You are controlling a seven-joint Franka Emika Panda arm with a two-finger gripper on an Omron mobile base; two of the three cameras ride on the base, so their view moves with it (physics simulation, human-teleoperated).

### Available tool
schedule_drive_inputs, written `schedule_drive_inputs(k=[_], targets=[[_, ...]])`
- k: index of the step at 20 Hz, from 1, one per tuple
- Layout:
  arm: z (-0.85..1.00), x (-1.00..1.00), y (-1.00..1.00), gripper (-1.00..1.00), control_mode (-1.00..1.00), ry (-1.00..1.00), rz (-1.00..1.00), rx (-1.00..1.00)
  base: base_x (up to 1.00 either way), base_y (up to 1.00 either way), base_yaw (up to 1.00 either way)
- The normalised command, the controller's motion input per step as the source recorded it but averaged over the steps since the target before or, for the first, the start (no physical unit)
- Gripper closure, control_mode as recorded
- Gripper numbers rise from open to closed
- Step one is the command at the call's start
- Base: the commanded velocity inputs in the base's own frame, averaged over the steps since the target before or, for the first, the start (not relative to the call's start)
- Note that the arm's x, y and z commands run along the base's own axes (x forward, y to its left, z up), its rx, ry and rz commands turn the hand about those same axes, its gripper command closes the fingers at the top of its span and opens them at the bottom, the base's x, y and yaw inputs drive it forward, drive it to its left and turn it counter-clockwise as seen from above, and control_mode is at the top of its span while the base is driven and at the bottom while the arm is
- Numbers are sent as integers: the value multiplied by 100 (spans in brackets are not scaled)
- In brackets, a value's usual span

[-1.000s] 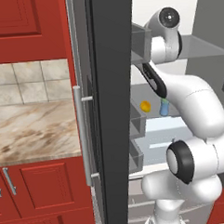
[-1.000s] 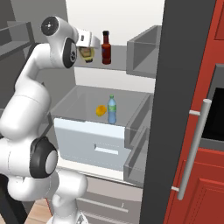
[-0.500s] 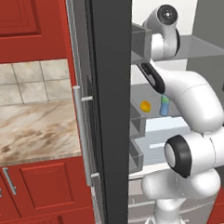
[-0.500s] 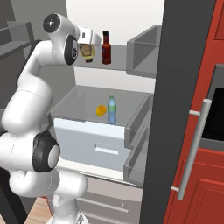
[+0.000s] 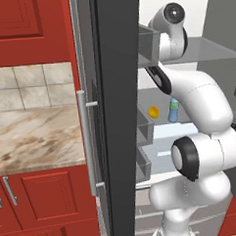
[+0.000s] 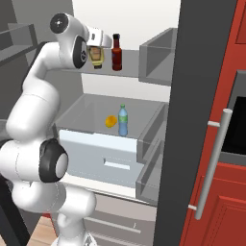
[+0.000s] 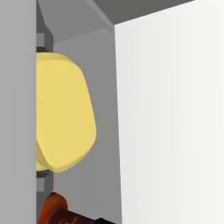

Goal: Place the condiment bottle and mustard from the counter to the top shelf of the fridge. If the existing items in the fridge are on the top shelf, move them to other shelves.

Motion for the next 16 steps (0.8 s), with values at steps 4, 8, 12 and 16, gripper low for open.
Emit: schedule_drive_inputs(k=[4,8,12,16], targets=[[0,15,0,-100,-100,0,0,0,0,0,0],[0,7,0,-100,-100,0,0,0,0,0,0],[0,-21,0,-100,-100,0,0,0,0,0,0],[0,-24,0,-100,-100,-1,0,0,0,0,0]])
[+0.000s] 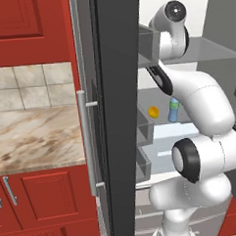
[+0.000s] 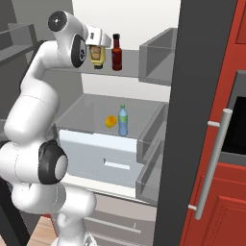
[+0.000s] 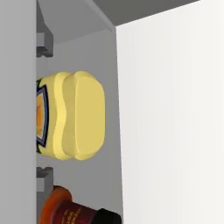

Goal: Place the condiment bottle and mustard from the counter to the top shelf of the fridge. If the existing items in the fridge are on the top shelf, move them to other shelves.

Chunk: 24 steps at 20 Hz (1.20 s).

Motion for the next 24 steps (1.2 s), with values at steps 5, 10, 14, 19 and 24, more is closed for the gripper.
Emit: schedule_drive_inputs(k=[5,10,14,19,24], targets=[[0,-10,0,-100,-100,-1,0,0,0,0,0],[0,-87,0,-100,-100,-12,-1,0,0,0,0],[0,-100,0,-100,-100,-20,-3,1,0,0,0],[0,-100,-1,-100,-100,-22,-8,6,0,0,0],[3,-100,0,-100,-100,-12,-8,8,0,0,0]])
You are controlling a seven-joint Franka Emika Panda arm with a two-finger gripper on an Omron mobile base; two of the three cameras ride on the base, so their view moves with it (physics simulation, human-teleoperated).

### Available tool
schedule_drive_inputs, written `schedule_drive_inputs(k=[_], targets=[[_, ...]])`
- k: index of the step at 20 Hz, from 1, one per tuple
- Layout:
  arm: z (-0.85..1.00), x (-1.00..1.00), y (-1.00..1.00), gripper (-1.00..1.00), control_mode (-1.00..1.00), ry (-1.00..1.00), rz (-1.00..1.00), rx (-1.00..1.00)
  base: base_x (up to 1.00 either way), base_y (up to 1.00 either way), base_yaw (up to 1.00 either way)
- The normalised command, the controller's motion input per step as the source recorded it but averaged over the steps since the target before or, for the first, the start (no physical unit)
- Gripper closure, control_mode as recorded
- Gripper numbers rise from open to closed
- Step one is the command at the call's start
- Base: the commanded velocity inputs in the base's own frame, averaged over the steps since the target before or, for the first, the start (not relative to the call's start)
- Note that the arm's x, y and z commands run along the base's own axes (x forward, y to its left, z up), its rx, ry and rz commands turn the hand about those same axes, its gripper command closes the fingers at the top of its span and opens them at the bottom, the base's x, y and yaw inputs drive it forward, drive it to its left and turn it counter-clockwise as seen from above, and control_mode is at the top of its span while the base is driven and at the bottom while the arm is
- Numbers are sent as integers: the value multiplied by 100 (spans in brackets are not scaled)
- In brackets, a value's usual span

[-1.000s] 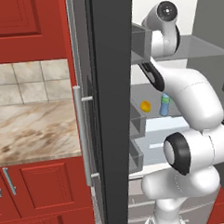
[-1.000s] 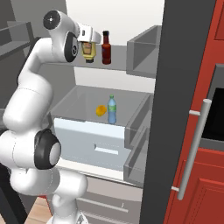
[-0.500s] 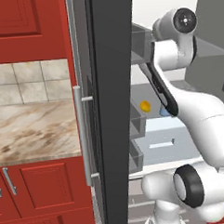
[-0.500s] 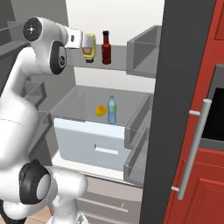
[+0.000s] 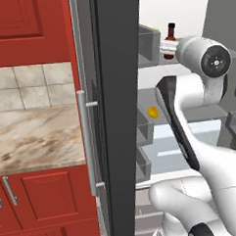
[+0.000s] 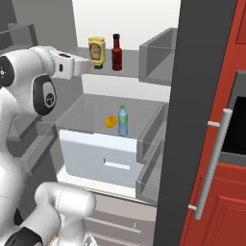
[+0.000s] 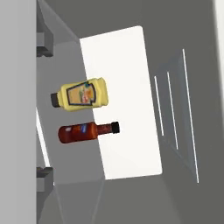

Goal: Place the condiment bottle and mustard from the counter to the top shelf of the fridge. If the existing items in the fridge are on the top shelf, move them to other shelves.

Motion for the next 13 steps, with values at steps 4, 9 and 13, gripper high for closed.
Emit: schedule_drive_inputs(k=[4,9,13], targets=[[10,-100,0,-100,-100,-6,-8,9,0,0,0],[1,-100,0,-100,-100,-11,-10,9,0,0,0],[0,-27,-6,-100,-100,-6,-5,-1,0,0,0]])
